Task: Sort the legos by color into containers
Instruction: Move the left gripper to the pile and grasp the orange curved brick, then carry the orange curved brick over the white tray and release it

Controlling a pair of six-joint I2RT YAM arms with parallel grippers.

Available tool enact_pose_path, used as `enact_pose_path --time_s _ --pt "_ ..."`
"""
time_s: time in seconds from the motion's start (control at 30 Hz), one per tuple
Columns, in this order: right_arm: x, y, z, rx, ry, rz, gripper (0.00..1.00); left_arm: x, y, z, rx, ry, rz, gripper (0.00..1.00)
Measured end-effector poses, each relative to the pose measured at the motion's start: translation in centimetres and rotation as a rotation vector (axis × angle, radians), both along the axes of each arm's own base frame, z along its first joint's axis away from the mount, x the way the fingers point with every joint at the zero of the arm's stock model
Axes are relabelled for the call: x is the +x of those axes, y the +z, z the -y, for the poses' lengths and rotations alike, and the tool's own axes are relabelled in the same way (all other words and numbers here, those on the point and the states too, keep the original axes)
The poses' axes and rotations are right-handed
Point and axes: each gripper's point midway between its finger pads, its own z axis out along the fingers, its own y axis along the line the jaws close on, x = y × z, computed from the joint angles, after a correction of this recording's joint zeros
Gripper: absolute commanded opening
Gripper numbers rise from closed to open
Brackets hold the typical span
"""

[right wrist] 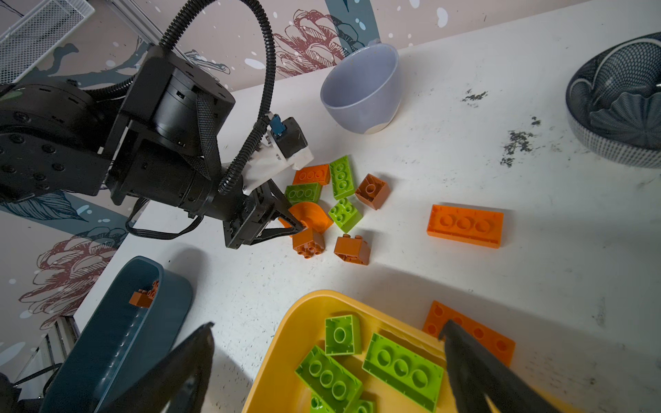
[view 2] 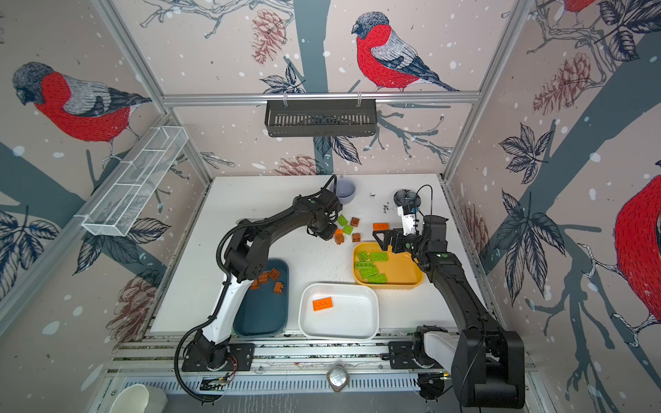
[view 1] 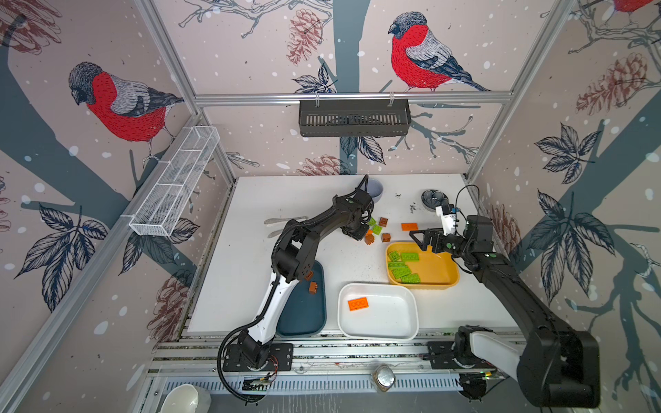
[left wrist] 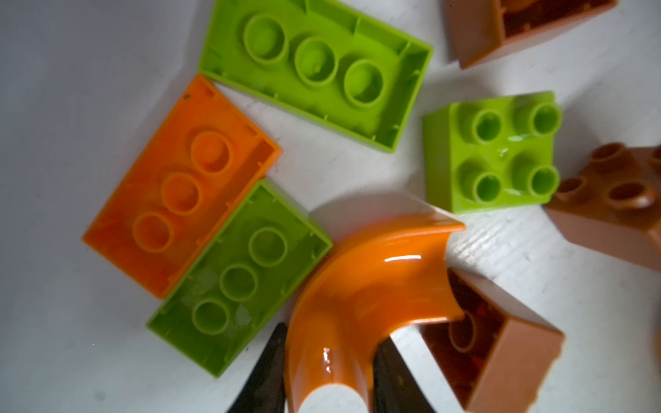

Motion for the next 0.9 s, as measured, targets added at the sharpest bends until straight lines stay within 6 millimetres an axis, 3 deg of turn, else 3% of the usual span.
enact_pose_path --time_s 0.1,0.3,0.43,0.53,0.63,0.77,0.9 --pt "0.0 0.0 0.0 0.000 0.000 0.000 0.99 -0.5 1.3 -0.4 0.004 0.001 -0.004 0.26" --pt "0.0 0.0 0.0 0.001 0.001 0.000 0.99 -0.8 5.7 -0.4 -0.039 0.006 0.045 0.26" --pt "0.0 0.1 0.0 0.002 0.002 0.002 0.99 -2.4 7.9 -1.0 -0.058 -0.003 0.041 0.26" --pt "0.1 0.2 0.0 0.002 0.002 0.004 0.99 -5.1 9.6 -1.2 -0.084 -0.034 0.018 0.26" --pt "0.0 0.2 -0.1 0.004 0.005 0.004 0.99 -9.0 10.6 -1.0 -0.096 -0.117 -0.003 0.26" --pt "0.2 0.5 -0.2 0.010 0.011 0.008 0.99 -15.7 10.2 0.5 -0.088 -0.282 -0.066 0.26" --pt "0.4 1.4 -0.3 0.013 0.016 0.027 0.99 -20.1 9.4 0.8 -0.076 -0.366 -0.112 0.26"
